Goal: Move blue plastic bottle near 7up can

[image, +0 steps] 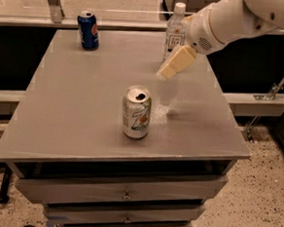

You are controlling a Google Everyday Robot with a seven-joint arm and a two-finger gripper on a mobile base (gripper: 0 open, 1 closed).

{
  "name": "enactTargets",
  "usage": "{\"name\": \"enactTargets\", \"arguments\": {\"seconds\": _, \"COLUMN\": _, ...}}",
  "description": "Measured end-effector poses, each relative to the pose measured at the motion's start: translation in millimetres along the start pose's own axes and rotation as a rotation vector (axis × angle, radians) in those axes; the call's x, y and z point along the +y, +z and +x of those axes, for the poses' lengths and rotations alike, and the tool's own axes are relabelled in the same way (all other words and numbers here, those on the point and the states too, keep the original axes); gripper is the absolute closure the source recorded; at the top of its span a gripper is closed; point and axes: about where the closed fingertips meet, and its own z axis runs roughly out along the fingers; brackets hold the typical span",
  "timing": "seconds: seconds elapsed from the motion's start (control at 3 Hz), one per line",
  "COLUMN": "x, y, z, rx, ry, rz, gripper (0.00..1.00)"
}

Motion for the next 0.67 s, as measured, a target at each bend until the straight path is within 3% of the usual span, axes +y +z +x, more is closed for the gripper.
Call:
{"name": "enactTargets", "arguments": {"seconds": 0.33, "x": -46, "y": 25, "z": -8, "rx": -0.046, "ry": 0.036, "rz": 0.081, "gripper": 0.0}}
{"name": "enactTargets", "arguments": {"seconds": 0.67, "x": -83, "y": 27, "z": -4, "rx": -0.059, "ry": 0.062, "rz": 0.161, "gripper": 0.0}}
